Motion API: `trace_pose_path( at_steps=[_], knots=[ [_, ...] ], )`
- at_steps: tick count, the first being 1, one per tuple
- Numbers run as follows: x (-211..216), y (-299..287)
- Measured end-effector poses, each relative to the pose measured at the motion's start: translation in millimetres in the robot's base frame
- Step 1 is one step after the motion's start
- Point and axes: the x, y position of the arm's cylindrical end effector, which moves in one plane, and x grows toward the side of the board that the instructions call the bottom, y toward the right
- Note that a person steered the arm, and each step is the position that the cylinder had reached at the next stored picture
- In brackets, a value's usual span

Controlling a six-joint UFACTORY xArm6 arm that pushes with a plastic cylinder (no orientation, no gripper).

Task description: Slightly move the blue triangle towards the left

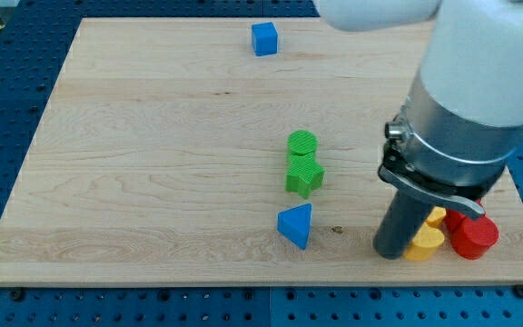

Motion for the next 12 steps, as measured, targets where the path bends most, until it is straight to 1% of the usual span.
trace_pose_path(
  at_steps=[1, 2, 4, 6, 7, 8, 9, 10, 11, 12],
  knots=[
    [0, 19],
    [0, 21],
    [-1, 17],
    [-21, 5],
    [-21, 4],
    [-15, -19],
    [-15, -23],
    [-5, -57],
    [-4, -76],
    [-4, -76]
  ],
)
